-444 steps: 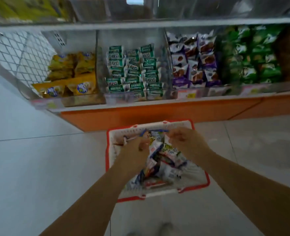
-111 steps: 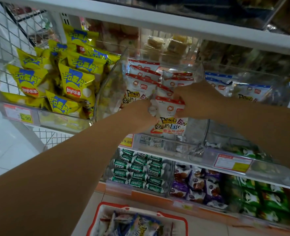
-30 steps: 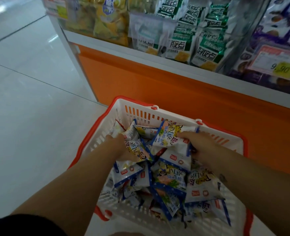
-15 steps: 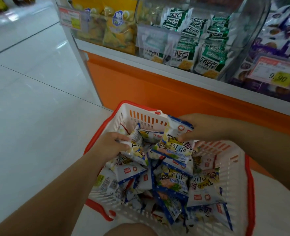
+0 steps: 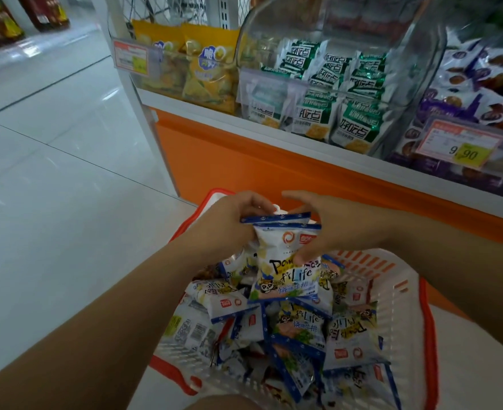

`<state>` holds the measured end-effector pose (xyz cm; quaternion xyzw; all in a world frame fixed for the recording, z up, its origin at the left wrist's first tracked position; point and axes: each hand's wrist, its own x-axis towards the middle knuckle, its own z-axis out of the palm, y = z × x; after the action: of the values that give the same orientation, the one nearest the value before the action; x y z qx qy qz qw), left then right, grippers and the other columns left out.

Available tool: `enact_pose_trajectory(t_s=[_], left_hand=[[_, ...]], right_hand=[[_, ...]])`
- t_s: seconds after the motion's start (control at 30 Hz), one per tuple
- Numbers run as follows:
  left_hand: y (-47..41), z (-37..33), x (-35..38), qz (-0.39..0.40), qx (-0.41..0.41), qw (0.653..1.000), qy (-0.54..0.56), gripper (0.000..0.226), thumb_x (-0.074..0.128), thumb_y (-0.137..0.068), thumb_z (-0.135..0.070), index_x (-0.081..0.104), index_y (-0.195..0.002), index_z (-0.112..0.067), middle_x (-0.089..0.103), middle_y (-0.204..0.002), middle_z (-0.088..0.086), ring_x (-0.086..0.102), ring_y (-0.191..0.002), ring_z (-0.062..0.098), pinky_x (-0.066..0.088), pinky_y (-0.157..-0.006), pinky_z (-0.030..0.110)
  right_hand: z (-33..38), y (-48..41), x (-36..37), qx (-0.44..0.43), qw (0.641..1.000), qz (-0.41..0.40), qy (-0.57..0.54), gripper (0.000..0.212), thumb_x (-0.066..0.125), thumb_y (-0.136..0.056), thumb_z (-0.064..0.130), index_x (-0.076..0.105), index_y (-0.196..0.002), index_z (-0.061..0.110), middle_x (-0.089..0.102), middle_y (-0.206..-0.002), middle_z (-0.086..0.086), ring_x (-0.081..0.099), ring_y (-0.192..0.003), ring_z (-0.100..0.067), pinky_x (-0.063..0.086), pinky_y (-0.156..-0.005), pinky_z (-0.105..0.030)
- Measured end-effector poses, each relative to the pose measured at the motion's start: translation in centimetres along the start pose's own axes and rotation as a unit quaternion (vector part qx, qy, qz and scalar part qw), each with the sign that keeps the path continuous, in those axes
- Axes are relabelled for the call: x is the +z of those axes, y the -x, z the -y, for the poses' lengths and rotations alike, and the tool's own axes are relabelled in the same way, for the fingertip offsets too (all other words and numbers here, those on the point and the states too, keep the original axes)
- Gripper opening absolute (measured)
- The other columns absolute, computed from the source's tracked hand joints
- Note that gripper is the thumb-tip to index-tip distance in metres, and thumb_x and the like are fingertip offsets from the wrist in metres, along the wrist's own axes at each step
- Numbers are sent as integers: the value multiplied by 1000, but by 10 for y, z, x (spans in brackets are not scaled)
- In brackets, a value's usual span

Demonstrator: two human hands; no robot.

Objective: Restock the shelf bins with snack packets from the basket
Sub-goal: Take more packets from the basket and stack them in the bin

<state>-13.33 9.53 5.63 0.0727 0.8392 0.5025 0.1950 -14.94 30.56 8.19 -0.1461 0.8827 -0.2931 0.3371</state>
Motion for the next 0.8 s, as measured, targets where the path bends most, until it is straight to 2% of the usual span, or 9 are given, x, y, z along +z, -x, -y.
enact_pose_trajectory(t_s=[0.1, 0.17, 0.23, 0.33, 0.43, 0.5, 0.63, 0.7, 0.8], left_hand=[[-6, -8, -4, -34, 28, 996, 74, 30, 62, -89, 4, 60, -101, -23, 75, -87, -13, 68, -66, 7, 53, -56, 19], [-11, -13, -7, -61, 40, 988, 134, 16, 65, -90, -7, 62, -99, -21, 76, -89, -10, 71, -78, 9, 55, -66, 23], [-17, -24, -11, -89, 62, 981, 161, 9, 67, -90, -15, 65, -93, -23, 76, -90, -6, 70, -79, 11, 55, -70, 28], [-23, -53, -20, -137, 98, 972, 165, 11, 66, -91, -19, 68, -88, -30, 74, -96, 7, 66, -74, 13, 53, -64, 25], [-17, -97, -36, -161, 110, 961, 197, 12, 65, -91, -26, 72, -89, -35, 70, -107, 14, 65, -97, 34, 57, -86, 48], [-8, -133, -48, -170, 106, 957, 211, 14, 62, -92, -28, 72, -95, -36, 71, -106, 3, 65, -103, 26, 54, -94, 46], [13, -202, -75, -176, 103, 958, 204, 23, 55, -97, -25, 67, -116, -30, 72, -100, -13, 65, -93, -3, 52, -87, 22], [26, -232, -93, -160, 86, 964, 193, 34, 57, -92, -43, 60, -125, -36, 66, -108, -25, 59, -97, -15, 47, -80, 10], [39, -274, -116, -79, 69, 991, 83, 71, 59, -70, -79, 48, -132, -47, 56, -129, -14, 56, -117, 4, 51, -92, 30]], right_hand=[[-2, 5, -5, -10, 999, -23, -43, 78, 84, -72, 35, 44, -140, 31, 52, -138, 11, 55, -114, -3, 43, -100, -27], [-3, 7, -12, -24, 996, -43, -73, 53, 84, -72, 32, 59, -118, 30, 68, -111, 12, 67, -86, 3, 53, -78, -19], [1, 10, -25, -28, 994, -83, -71, 46, 84, -71, 35, 61, -111, 31, 69, -96, 11, 66, -69, 5, 48, -59, -11], [15, 18, -52, -35, 989, -138, -40, 51, 83, -69, 43, 60, -114, 32, 68, -97, 13, 66, -73, 3, 51, -67, -17], [40, 36, -81, -42, 983, -169, -62, 49, 84, -69, 41, 61, -111, 32, 68, -96, 13, 66, -75, 1, 52, -66, -12], [60, 54, -101, -36, 979, -185, -83, 47, 85, -67, 40, 61, -107, 33, 69, -93, 12, 67, -75, 0, 54, -69, -15], [108, 94, -146, -32, 978, -184, -89, 54, 83, -66, 46, 59, -113, 34, 65, -99, 17, 66, -81, 1, 54, -78, -21], [133, 116, -172, -33, 977, -192, -90, 48, 82, -70, 45, 57, -109, 36, 63, -99, 19, 64, -83, 2, 53, -75, -19], [167, 149, -215, -21, 973, -216, -81, 52, 79, -74, 47, 55, -117, 33, 59, -104, 18, 62, -89, -3, 52, -79, -24]])
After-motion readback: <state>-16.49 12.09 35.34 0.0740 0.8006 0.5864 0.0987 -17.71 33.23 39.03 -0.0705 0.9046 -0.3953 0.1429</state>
